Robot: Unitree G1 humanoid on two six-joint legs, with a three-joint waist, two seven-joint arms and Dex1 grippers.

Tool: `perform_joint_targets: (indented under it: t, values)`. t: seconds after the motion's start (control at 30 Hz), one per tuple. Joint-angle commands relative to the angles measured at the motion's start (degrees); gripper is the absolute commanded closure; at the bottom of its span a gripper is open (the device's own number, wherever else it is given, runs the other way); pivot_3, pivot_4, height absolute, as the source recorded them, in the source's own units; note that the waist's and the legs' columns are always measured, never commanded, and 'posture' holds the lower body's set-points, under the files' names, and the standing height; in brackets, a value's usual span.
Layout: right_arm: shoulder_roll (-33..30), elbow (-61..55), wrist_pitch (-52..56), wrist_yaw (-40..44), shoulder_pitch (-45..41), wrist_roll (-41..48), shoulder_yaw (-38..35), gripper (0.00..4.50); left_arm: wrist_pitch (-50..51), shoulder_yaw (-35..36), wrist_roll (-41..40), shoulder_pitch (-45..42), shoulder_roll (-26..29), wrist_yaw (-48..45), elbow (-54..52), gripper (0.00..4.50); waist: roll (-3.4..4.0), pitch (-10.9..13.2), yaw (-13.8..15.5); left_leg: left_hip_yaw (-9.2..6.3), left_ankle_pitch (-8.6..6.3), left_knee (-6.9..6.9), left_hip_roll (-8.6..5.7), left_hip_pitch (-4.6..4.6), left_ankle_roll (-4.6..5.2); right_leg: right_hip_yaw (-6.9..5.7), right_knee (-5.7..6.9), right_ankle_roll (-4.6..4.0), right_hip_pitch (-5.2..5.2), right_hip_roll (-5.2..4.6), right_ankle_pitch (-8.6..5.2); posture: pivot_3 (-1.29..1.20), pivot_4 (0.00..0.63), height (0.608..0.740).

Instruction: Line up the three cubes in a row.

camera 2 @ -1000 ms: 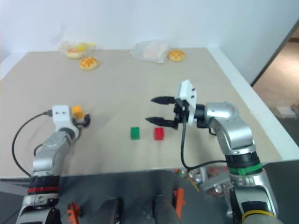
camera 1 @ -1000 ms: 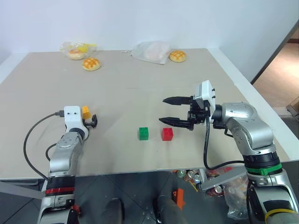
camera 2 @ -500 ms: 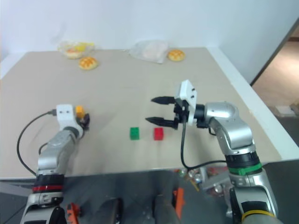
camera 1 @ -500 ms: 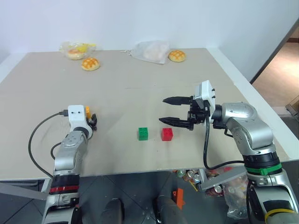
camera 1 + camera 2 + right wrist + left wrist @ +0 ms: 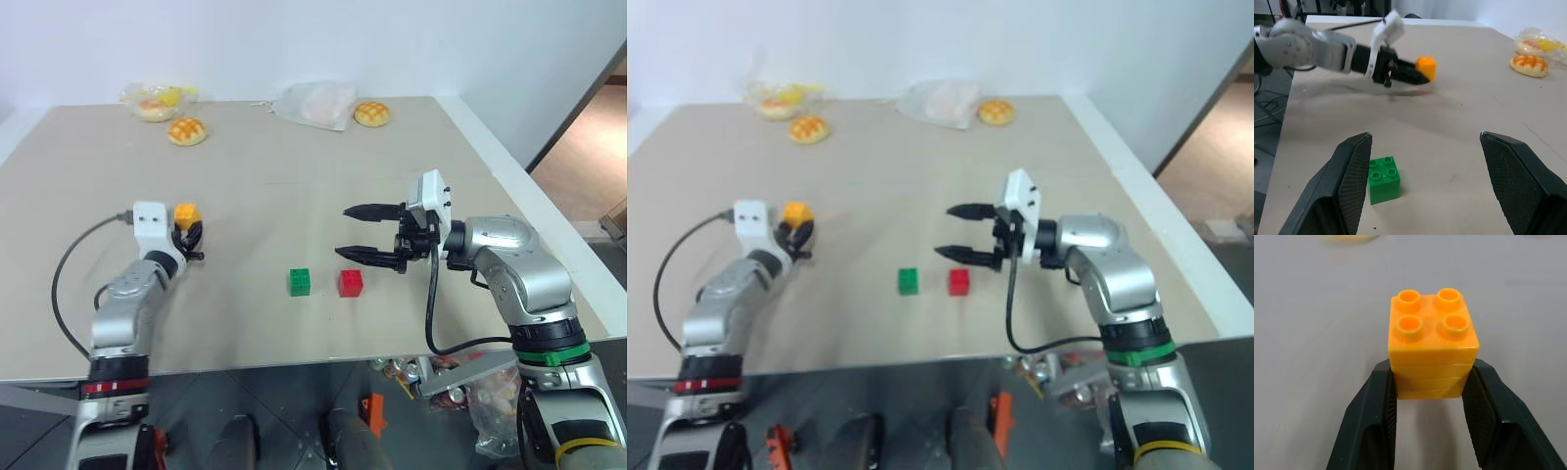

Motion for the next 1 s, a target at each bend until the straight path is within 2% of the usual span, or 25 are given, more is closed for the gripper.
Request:
perform_joint_targets:
  t: [0.03, 0.1, 0.17, 0.33, 0.57, 1.0]
  values:
    - [-1.3, -1.0, -0.2, 0.9, -0.9, 0.7, -1.4, 0.84, -1.8, -2.6, -5.6, 3.2, 6.8, -18.0, -6.5, 3.2, 0.0, 0.0, -0.1, 0.0, -0.03, -0.01, 0.0, 0.0, -0.05, 0.0, -0.01, 0.01, 0.0, 0.0, -0.03, 0.0, 0.15, 0.74]
    - [-2.3, -1.8, 0.6, 1.7, -0.2, 1.6, -2.1, 0.84, -4.2, -4.2, -7.3, 6.7, 12.3, -29.2, -7.9, 3.2, 0.02, 0.0, -0.2, 0.04, -0.15, -0.04, 0.04, 0.03, -0.21, 0.01, 0.0, -0.02, -0.02, 0.0, -0.16, 0.0, 0.15, 0.74]
    - [-3.3, -2.4, 1.1, 2.2, 0.6, 2.3, -2.8, 0.84, -6.5, -5.2, -7.4, 8.7, 16.4, -36.5, -7.0, 3.2, 0.02, 0.0, -0.2, 0.04, -0.22, -0.1, 0.08, 0.02, -0.21, 0.01, 0.0, -0.08, -0.07, 0.01, -0.28, 0.0, 0.15, 0.74]
    - [-4.7, -3.3, 1.9, 1.5, 2.3, 3.1, -4.2, 0.84, -14.2, -9.4, -4.8, 10.6, 20.8, -48.3, -3.0, 3.2, 0.02, 0.0, 0.2, -0.02, -0.25, -0.12, 0.11, -0.06, -0.15, -0.09, 0.01, -0.41, -0.14, 0.02, -0.52, 0.0, 0.15, 0.74]
    - [-5.1, -5.7, 3.0, 0.2, 3.6, 3.5, -4.9, 0.84, -21.3, -15.3, -1.0, 6.7, 18.8, -54.7, 4.9, 3.2, 0.02, 0.0, 0.2, 0.04, -0.25, -0.01, 0.1, -0.08, -0.15, -0.07, 0.02, -0.37, -0.14, -0.02, -0.48, 0.0, 0.15, 0.74]
    - [-6.7, -7.5, 4.6, -0.4, 4.2, 4.3, -5.9, 0.84, -29.2, -16.7, 2.5, -4.7, 15.6, -59.8, 24.0, 3.2, 0.02, 0.0, 0.1, 0.0, -0.25, 0.07, 0.11, -0.1, -0.11, -0.08, 0.08, -0.17, -0.12, 0.04, -0.34, 0.0, 0.15, 0.74]
